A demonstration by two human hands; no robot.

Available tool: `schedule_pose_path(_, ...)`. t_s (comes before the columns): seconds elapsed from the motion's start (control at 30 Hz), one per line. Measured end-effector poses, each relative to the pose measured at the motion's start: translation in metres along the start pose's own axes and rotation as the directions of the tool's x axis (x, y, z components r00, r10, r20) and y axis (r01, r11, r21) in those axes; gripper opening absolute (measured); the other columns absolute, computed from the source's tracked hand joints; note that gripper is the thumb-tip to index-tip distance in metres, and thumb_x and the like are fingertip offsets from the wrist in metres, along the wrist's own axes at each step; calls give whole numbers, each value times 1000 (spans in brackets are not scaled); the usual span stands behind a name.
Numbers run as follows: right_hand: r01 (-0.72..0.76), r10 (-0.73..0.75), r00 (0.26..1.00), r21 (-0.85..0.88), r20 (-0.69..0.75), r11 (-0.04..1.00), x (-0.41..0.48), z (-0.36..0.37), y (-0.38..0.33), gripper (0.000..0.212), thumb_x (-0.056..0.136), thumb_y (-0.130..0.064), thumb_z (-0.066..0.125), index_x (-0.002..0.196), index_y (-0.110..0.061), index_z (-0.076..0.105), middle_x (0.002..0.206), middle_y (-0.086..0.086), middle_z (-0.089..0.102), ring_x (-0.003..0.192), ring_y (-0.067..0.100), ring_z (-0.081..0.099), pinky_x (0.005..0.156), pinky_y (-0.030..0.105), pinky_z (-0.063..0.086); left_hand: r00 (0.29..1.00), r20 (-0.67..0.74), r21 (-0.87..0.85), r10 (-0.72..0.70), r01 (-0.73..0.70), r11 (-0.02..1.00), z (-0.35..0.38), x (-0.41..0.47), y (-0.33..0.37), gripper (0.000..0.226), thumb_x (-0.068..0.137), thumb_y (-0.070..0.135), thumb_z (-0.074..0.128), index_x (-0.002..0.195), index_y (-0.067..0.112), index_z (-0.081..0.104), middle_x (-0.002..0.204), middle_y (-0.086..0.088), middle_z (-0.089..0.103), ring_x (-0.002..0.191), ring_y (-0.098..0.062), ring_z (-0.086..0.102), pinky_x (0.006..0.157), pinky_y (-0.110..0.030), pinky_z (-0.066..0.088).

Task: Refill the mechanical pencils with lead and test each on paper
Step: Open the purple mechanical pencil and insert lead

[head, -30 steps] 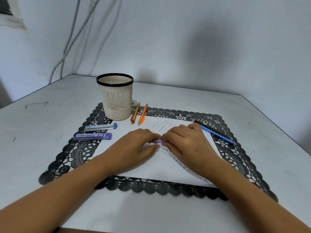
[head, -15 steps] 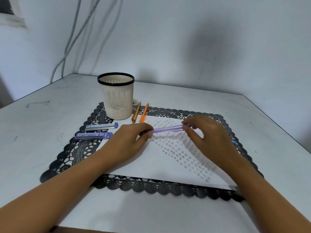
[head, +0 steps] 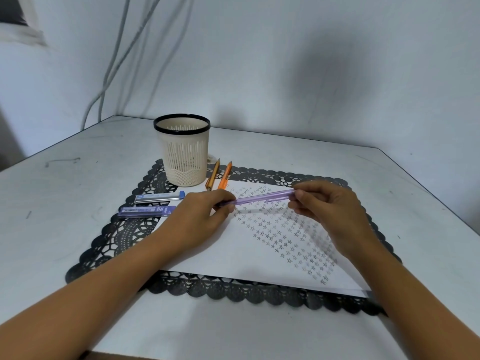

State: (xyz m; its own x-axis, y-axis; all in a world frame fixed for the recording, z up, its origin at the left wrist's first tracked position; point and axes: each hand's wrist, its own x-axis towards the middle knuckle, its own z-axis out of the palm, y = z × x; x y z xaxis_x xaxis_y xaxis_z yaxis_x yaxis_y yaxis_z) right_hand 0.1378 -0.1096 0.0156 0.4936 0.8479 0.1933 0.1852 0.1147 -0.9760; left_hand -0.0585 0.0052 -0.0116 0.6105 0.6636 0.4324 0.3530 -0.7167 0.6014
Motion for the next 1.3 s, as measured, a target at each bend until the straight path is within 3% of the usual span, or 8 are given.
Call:
schedule_pose_path(0.6, -67, 63, 998, 150, 30, 986, 0, 0, -1, 9, 84, -3, 56, 86, -7, 65, 73, 5, 73, 71, 16, 70, 67, 23, 57, 1000, 4, 27, 13, -13, 1000, 1, 0, 0, 23, 90, 23, 55, 110, 16, 64, 94, 6, 65, 77, 1, 52, 70, -1, 36)
schedule_pose_path(0.8, -76, 70, 997, 191, 40, 979, -1, 1, -1, 11, 86, -4, 54, 84, -7, 64, 71, 4, 72, 68, 15, 70, 66, 22, 57, 1000, 3, 35, 19, -19, 999, 1, 0, 0, 23, 91, 23, 55, 110, 16, 64, 92, 7, 64, 74, 8, 51, 70, 0, 35)
schedule_pose_path(0.97, -78, 74, 997, 160, 35, 984, 0, 0, 0, 12, 89, -4, 52, 86, -7, 62, 72, 4, 73, 71, 16, 70, 68, 23, 57, 1000, 8, 45, 27, -28, 999, 1, -1, 0, 23, 91, 23, 54, 110, 16, 64, 96, 4, 68, 80, -2, 54, 69, -1, 36)
schedule_pose_path(1.13, -65, 60, 998, 177, 31, 982, -1, 1, -2, 12, 90, -3, 50, 89, -5, 62, 73, 3, 73, 71, 16, 70, 68, 24, 58, 1000, 13, 40, 16, -17, 999, 1, -1, 0, 24, 91, 25, 54, 111, 17, 63, 93, 9, 63, 75, 7, 51, 69, -1, 36)
schedule_pose_path(1.3, -69, 64, 997, 177, 35, 982, -2, 1, -3, 10, 85, -1, 55, 88, -6, 64, 75, 5, 73, 73, 17, 70, 72, 28, 58, 1000, 3, 40, 22, -22, 999, 1, 0, 0, 22, 91, 22, 55, 109, 15, 65, 95, 3, 67, 78, -3, 53, 69, 1, 35)
